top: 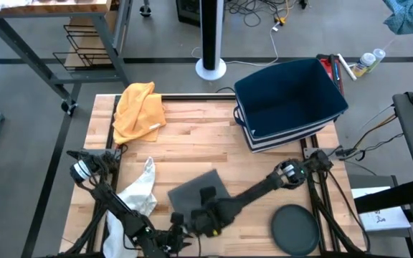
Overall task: Fold kitchen towel into neat rectangle
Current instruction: Fold the gray towel
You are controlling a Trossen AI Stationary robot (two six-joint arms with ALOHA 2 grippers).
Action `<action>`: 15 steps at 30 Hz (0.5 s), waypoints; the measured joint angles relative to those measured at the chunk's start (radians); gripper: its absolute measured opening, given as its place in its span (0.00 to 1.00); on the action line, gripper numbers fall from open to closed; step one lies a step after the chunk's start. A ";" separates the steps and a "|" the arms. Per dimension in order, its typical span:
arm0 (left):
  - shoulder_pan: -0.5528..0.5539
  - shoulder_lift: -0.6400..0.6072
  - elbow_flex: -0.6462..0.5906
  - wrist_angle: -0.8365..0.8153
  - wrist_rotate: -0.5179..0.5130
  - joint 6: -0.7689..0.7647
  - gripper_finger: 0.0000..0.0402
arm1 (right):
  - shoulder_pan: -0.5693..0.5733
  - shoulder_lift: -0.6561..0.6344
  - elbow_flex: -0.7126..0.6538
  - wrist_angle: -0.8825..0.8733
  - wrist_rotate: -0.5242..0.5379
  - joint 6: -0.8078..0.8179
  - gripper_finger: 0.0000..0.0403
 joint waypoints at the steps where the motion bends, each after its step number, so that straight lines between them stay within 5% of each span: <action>1: 0.000 -0.013 -0.005 -0.022 0.000 -0.006 0.23 | -0.020 0.000 0.000 0.003 0.000 -0.016 0.37; 6: 0.000 -0.080 -0.082 -0.111 -0.030 -0.078 0.24 | -0.100 -0.010 0.002 0.002 -0.003 -0.044 0.34; 15: -0.047 -0.306 -0.443 -0.017 -0.125 -0.342 0.22 | -0.198 -0.037 -0.046 0.010 -0.031 -0.011 0.34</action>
